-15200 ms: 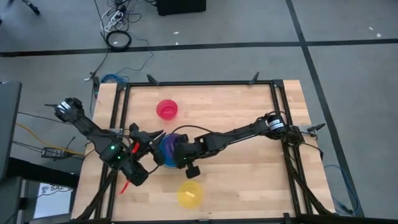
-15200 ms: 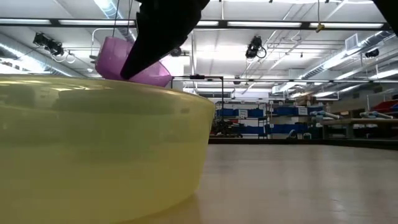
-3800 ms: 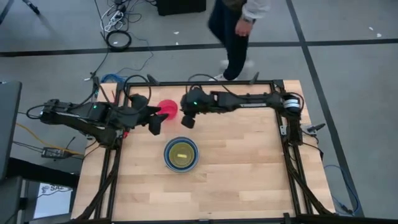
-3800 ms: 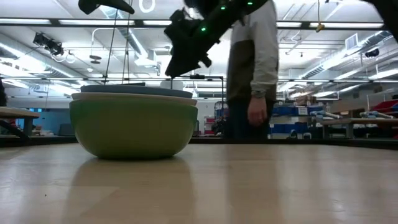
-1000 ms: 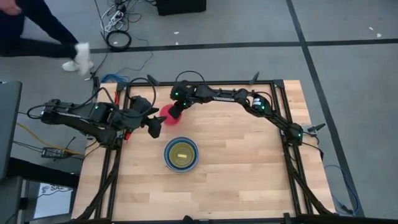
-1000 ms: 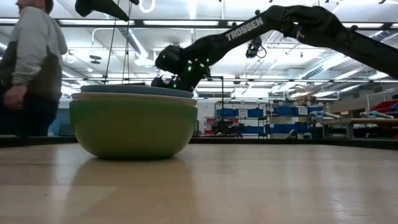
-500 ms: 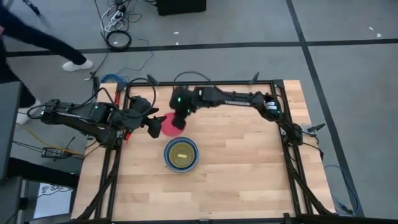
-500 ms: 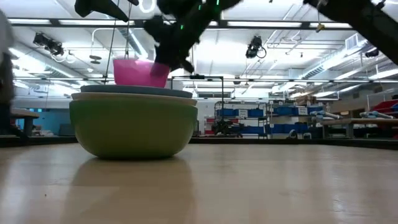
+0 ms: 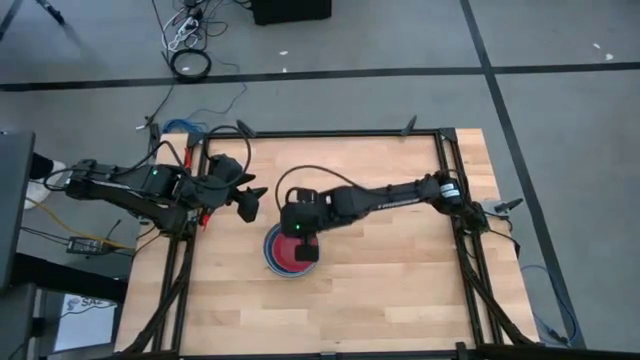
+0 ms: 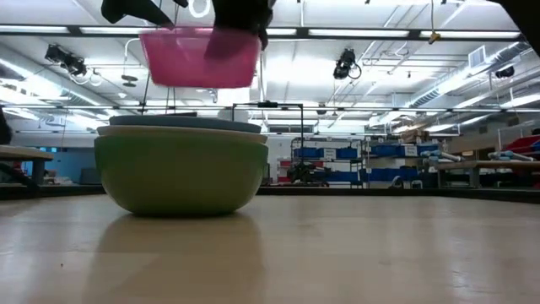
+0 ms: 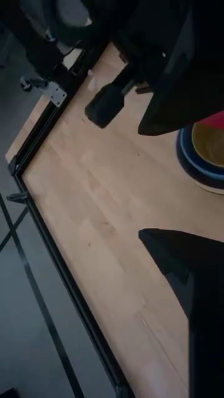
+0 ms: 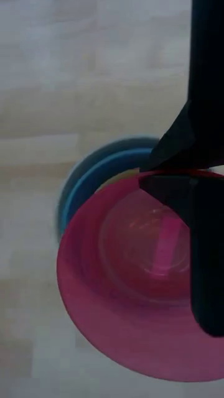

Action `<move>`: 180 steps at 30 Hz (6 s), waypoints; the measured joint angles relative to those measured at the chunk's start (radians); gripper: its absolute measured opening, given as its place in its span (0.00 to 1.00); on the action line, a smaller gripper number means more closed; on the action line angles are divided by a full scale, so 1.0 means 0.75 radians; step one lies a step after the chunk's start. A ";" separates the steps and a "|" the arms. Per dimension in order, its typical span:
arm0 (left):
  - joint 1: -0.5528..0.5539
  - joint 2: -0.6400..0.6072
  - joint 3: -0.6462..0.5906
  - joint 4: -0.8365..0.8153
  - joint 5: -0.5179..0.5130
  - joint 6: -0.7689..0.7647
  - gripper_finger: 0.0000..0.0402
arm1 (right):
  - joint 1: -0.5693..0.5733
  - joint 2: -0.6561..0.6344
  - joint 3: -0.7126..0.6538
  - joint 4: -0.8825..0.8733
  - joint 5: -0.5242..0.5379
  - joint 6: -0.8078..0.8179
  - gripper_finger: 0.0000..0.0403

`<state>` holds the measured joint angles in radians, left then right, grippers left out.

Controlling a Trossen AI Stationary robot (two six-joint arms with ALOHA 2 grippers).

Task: Nest bowls inside each other
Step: Stack the red bowl on top of the yellow bowl, then return to Home Position

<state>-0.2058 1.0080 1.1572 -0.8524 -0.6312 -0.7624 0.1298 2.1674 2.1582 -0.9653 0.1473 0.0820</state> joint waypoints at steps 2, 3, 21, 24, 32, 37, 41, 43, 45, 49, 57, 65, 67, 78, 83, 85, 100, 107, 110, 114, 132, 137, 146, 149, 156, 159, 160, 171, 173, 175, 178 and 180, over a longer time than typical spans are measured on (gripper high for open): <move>-0.008 0.000 0.000 0.000 0.000 0.000 0.66 | 0.020 0.001 -0.028 0.001 0.075 0.002 0.00; -0.013 0.000 0.000 0.000 0.001 0.000 0.66 | 0.020 0.002 -0.045 0.007 0.093 0.003 0.00; -0.060 0.026 0.000 0.002 -0.010 -0.009 0.66 | -0.011 0.005 -0.186 0.172 -0.027 0.037 0.31; -0.060 0.054 0.000 0.001 -0.011 -0.008 0.66 | -0.011 0.004 -0.186 0.178 -0.012 0.039 0.39; -0.060 0.107 0.000 0.007 -0.015 0.005 0.66 | 0.009 -0.022 -0.183 0.192 -0.014 -0.133 0.46; -0.060 0.107 0.000 0.080 0.007 0.007 0.66 | 0.061 -0.085 -0.181 0.070 -0.020 -0.192 0.46; -0.071 0.107 -0.002 0.208 0.036 0.142 0.66 | 0.126 -0.159 -0.181 0.035 -0.024 -0.252 0.46; -0.078 0.106 -0.002 0.369 0.028 0.282 0.66 | 0.158 -0.222 -0.181 0.050 -0.028 -0.257 0.46; -0.079 0.091 -0.002 0.568 0.030 0.464 0.66 | 0.182 -0.298 -0.181 0.053 -0.027 -0.275 0.46; -0.102 -0.003 -0.002 0.847 0.053 0.780 0.66 | 0.223 -0.497 -0.181 0.047 -0.026 -0.294 0.46; -0.187 -0.294 0.000 0.821 0.052 0.950 0.66 | 0.290 -1.091 -0.381 0.136 -0.020 -0.361 0.46; -0.268 -0.372 -0.060 0.808 0.013 1.034 0.66 | 0.338 -1.790 -0.977 0.464 0.057 -0.325 0.46; -0.270 -0.377 -0.104 0.825 -0.033 1.051 0.66 | 0.338 -1.941 -1.128 0.558 0.066 -0.321 0.46; -0.013 -0.483 -0.439 1.118 -0.030 1.132 0.66 | 0.337 -2.323 -1.449 0.693 0.244 -0.347 0.46; 0.124 -0.582 -0.564 1.124 0.044 1.123 0.66 | 0.337 -2.323 -1.448 0.676 0.247 -0.363 0.46; 0.146 -0.627 -0.600 1.119 0.061 1.122 0.66 | 0.337 -2.323 -1.448 0.636 0.250 -0.363 0.46; 0.150 -0.966 -0.864 1.077 0.164 1.054 0.66 | 0.337 -2.649 -1.817 0.742 0.337 -0.309 0.46; 0.150 -0.989 -1.044 1.218 0.186 1.002 0.66 | 0.337 -2.793 -2.110 0.973 0.339 -0.311 0.46; 0.150 -0.990 -1.119 1.325 0.186 1.007 0.66 | 0.337 -2.788 -2.212 1.083 0.367 -0.321 0.46; 0.150 -0.989 -1.174 1.364 0.186 1.007 0.66 | 0.307 -2.765 -2.303 1.199 0.423 -0.335 0.47; 0.150 -0.989 -1.177 1.239 0.238 1.057 0.66 | 0.017 -2.714 -2.558 1.331 0.286 -0.259 0.46; 0.150 -0.988 -1.228 1.297 0.240 1.050 0.66 | -0.114 -2.713 -2.720 1.469 0.212 -0.183 0.47; 0.150 -0.987 -1.532 1.644 0.241 1.034 0.66 | -0.346 -2.713 -2.832 1.477 -0.020 -0.162 0.46; 0.149 -0.982 -1.531 1.616 0.241 1.015 0.66 | -0.384 -2.713 -2.865 1.457 -0.069 -0.147 0.46; 0.149 -0.977 -1.532 1.587 0.241 1.002 0.66 | -0.395 -2.712 -2.865 1.418 -0.049 -0.156 0.46; 0.149 -0.978 -1.532 1.586 0.241 0.996 0.66 | -0.395 -2.712 -2.866 1.415 -0.048 -0.136 0.46; 0.149 -0.978 -1.532 1.586 0.241 1.000 0.66 | -0.395 -2.712 -2.866 1.415 -0.048 -0.121 0.46; 0.149 -0.977 -1.532 1.590 0.241 1.002 0.66 | -0.395 -2.712 -2.866 1.415 -0.049 -0.079 0.46; 0.149 -0.977 -1.532 1.590 0.241 1.002 0.66 | -0.395 -2.712 -2.867 1.415 -0.049 -0.078 0.46; 0.149 -0.977 -1.532 1.590 0.241 1.001 0.66 | -0.395 -2.712 -2.867 1.415 -0.049 -0.078 0.46; 0.149 -0.977 -1.533 1.590 0.241 1.001 0.66 | -0.395 -2.712 -2.867 1.415 -0.050 -0.078 0.46; 0.149 -0.977 -1.533 1.590 0.241 1.001 0.66 | -0.395 -2.712 -2.867 1.415 -0.050 -0.078 0.46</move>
<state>-0.0940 0.2752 0.0078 0.3401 -0.4507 -0.0116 -0.1665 0.1337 0.0082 0.0958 0.1101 0.0238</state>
